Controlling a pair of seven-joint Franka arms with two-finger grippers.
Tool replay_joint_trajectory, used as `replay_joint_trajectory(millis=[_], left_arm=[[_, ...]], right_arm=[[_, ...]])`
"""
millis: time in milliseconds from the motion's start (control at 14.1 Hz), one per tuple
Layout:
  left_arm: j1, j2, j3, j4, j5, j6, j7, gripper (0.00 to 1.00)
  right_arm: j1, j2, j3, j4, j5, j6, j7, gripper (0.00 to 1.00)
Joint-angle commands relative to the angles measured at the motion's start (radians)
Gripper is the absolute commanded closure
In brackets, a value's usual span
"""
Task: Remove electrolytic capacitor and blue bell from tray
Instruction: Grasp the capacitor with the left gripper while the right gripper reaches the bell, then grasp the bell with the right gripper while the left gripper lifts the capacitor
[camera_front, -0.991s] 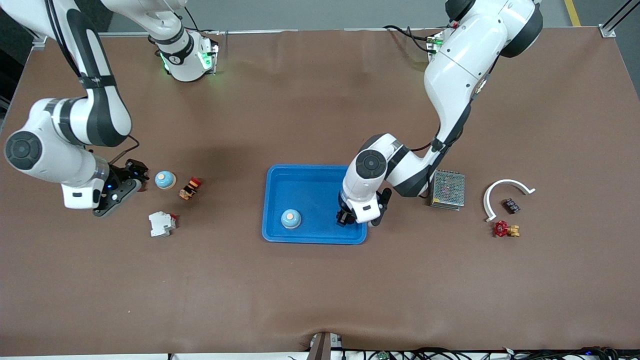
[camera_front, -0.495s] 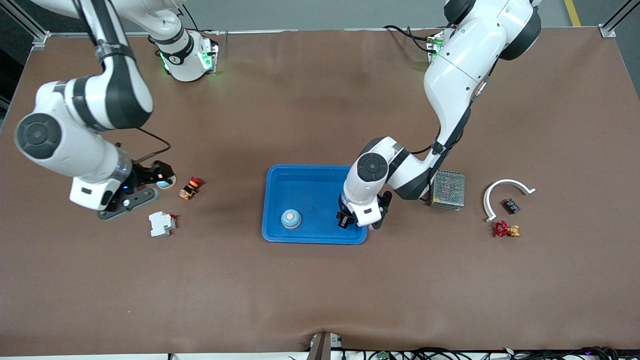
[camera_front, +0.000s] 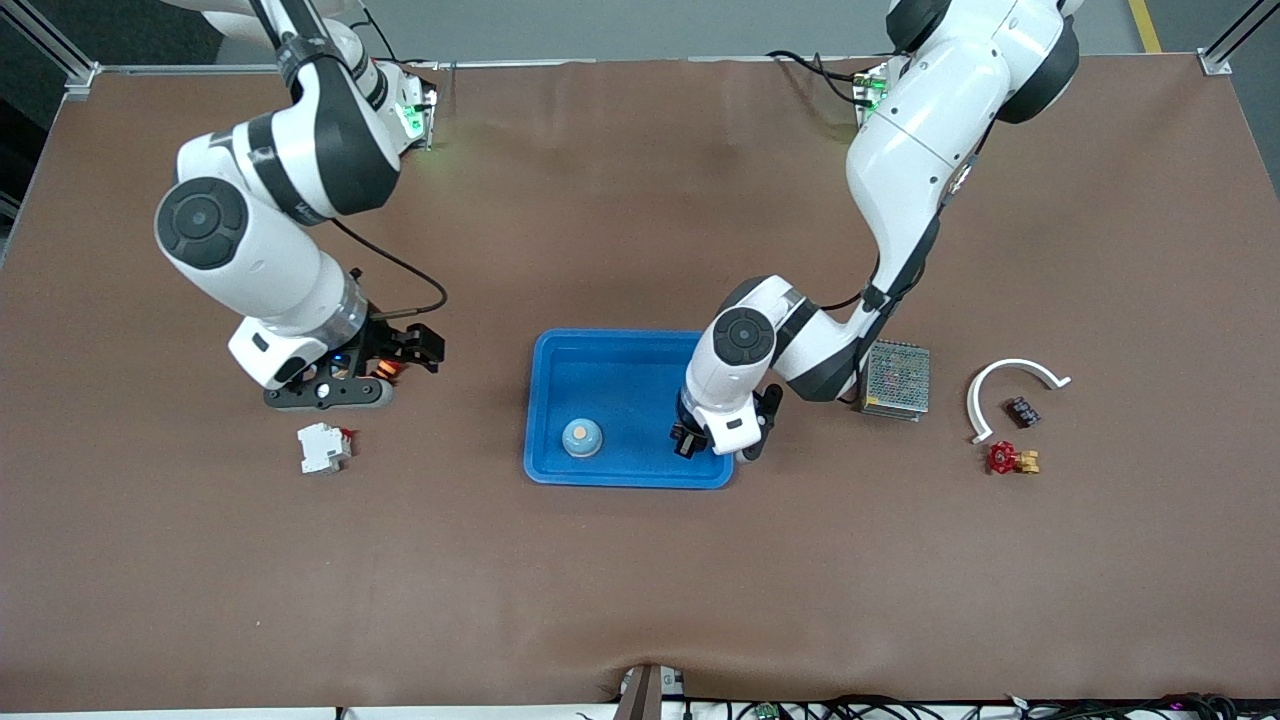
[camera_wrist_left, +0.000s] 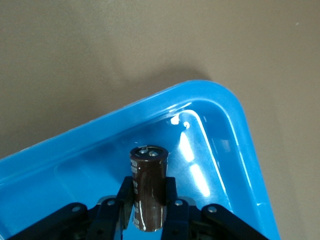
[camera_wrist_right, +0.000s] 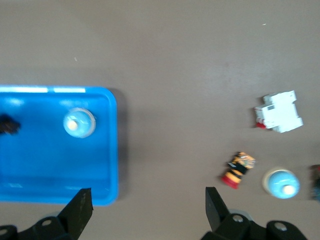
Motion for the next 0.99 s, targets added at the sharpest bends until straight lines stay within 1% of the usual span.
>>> replay_joint_trajectory(millis=[0,71,212,354,495,566,708,778,920], left_arm=[[-0.007,-0.021,0.013,0.021,0.029,-0.007,0.007,1.0],[-0.001,-0.03,0.013,0.021,0.046,-0.024,0.01,1.0],[0.021,-0.062,0.008,0.022,0.068,-0.082,0.039,1.0],[0.042,-0.12,-0.001,0.024,0.052,-0.16,0.132,1.0],[0.07,-0.151,-0.002,0.025,0.052,-0.191,0.209,1.0],[0.091,-0.163,-0.007,0.025,0.039,-0.207,0.256,1.0],[0.148,-0.206,-0.027,0.029,-0.061,-0.233,0.368,1.0],[0.17,-0.232,-0.025,0.027,-0.108,-0.242,0.437,1.0],[0.203,-0.271,-0.019,0.027,-0.145,-0.286,0.565,1.0]], right_arm=[[0.056,0.059,-0.009,0.032,0.024,0.065,0.197,0.0],[0.083,0.079,-0.009,0.035,0.023,0.088,0.248,0.0],[0.123,0.131,-0.009,0.06,0.018,0.114,0.282,0.0],[0.146,0.192,-0.009,0.117,0.018,0.115,0.343,0.0],[0.168,0.248,-0.009,0.159,0.018,0.12,0.403,0.0],[0.174,0.266,-0.009,0.166,0.018,0.137,0.411,0.0],[0.192,0.295,-0.009,0.167,0.018,0.193,0.412,0.0],[0.197,0.31,-0.009,0.165,0.018,0.213,0.418,0.0],[0.211,0.346,-0.01,0.167,0.017,0.246,0.441,0.0]])
